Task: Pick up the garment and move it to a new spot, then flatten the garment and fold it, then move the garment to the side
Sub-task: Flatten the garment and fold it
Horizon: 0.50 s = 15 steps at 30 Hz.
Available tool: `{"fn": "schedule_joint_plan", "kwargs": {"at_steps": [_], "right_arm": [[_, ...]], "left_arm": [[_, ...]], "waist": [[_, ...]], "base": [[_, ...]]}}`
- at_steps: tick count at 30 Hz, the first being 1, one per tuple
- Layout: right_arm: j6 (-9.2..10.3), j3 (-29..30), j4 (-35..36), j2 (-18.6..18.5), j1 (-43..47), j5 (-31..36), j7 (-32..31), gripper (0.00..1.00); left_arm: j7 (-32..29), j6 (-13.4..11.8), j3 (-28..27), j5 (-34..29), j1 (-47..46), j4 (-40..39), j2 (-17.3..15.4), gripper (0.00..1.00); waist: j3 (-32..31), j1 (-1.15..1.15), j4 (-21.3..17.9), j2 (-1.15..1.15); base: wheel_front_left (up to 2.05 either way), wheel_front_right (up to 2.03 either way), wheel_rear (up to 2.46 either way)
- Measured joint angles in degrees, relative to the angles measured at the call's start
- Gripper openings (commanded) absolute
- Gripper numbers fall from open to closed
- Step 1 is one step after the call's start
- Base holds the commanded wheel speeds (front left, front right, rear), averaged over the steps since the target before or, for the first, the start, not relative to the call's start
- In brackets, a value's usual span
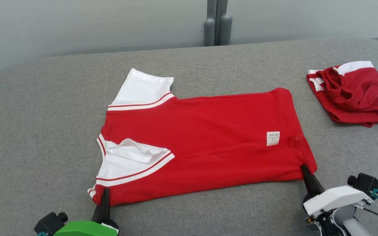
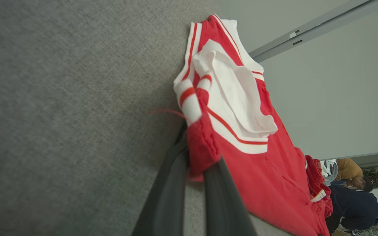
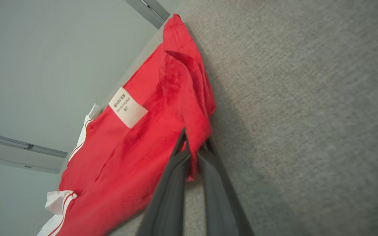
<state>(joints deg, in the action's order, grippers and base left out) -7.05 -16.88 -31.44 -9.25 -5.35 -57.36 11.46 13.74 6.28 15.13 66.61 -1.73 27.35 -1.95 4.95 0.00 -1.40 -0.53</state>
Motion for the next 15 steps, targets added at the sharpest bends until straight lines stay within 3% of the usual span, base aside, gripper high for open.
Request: {"fn": "schedule_joint_plan", "kwargs": {"at_steps": [11,15], "right_arm": [[-0.01,-0.52,5.95,-2.27,7.19,-3.33,-4.5,0.0],[-0.01,-0.69,7.24,-3.63,10.04,-3.66,-5.63,0.0]], "left_arm": [[0.18,-0.09,-0.16,-0.98,6.55,-6.91,-0.85,0.0],[0.16,-1.34,-0.03,-2.36,9.17,-8.08,-1.29,0.0]], "waist": [[-2.05,0.0,-0.13,0.0],[-2.92,0.0,-0.21,0.0]], "base": [[0.0,0.0,0.0],[0.0,0.0,0.0]]}}
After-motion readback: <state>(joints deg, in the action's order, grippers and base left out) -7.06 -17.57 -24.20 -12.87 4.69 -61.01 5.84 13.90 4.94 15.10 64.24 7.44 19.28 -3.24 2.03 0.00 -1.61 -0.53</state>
